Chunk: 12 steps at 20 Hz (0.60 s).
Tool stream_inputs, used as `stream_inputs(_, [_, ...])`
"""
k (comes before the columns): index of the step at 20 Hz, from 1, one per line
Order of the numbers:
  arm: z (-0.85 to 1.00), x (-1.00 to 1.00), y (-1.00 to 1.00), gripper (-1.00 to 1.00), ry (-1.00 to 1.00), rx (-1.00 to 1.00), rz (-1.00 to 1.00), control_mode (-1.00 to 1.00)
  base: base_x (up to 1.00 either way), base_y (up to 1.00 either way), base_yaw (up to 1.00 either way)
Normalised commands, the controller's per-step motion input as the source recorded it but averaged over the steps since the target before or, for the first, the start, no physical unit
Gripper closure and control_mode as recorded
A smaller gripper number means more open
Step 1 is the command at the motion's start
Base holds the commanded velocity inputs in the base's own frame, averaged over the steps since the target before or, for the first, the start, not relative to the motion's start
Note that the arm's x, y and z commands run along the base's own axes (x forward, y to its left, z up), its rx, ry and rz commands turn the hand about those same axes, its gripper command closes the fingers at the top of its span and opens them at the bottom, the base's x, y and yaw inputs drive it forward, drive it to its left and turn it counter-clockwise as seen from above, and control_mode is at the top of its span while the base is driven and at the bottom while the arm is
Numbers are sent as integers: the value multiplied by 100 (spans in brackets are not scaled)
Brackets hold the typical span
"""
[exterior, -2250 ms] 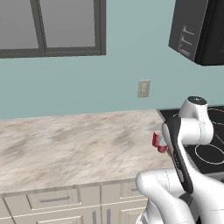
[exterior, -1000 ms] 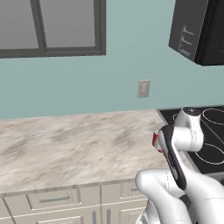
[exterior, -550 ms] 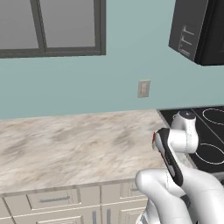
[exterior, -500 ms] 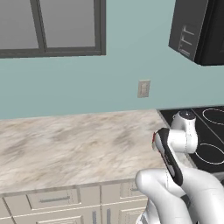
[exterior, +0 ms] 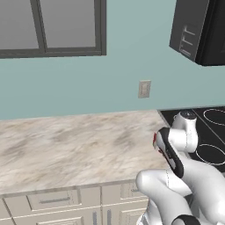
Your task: Four empty soda cans are scattered around the kitchen. Gather all the cans and cluster them next to the stove for recycling.
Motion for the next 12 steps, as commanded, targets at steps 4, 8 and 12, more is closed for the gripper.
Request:
stream_inputs(4, [-7, 13, -4, 100, 0, 0, 0, -100, 0, 0, 0])
stream_inputs(8, [-4, 10, 0, 100, 1, 0, 0, -100, 0, 0, 0])
stream_inputs(12, [-8, 0, 0, 100, 4, 0, 0, -100, 0, 0, 0])
